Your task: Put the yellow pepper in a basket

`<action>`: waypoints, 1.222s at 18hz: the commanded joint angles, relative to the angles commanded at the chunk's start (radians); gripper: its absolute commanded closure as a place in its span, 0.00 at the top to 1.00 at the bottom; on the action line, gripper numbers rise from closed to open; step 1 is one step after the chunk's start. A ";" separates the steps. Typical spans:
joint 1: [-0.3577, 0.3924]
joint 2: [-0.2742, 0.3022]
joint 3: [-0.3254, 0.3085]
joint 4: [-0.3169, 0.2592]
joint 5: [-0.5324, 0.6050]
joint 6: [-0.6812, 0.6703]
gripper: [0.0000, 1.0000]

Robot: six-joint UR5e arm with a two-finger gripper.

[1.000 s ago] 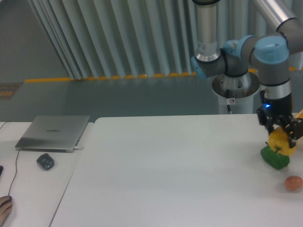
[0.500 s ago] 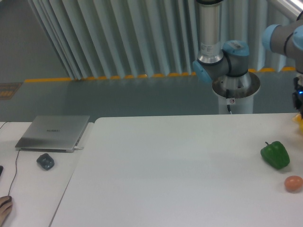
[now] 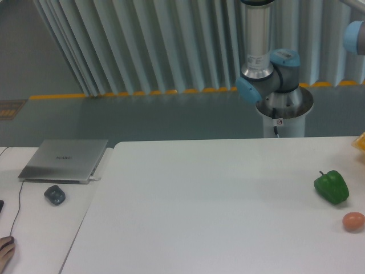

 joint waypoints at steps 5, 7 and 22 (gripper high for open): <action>0.117 -0.020 -0.006 0.002 -0.006 0.180 0.57; 0.138 -0.034 -0.006 0.003 -0.008 0.216 0.57; 0.198 -0.117 0.011 0.015 -0.040 0.345 1.00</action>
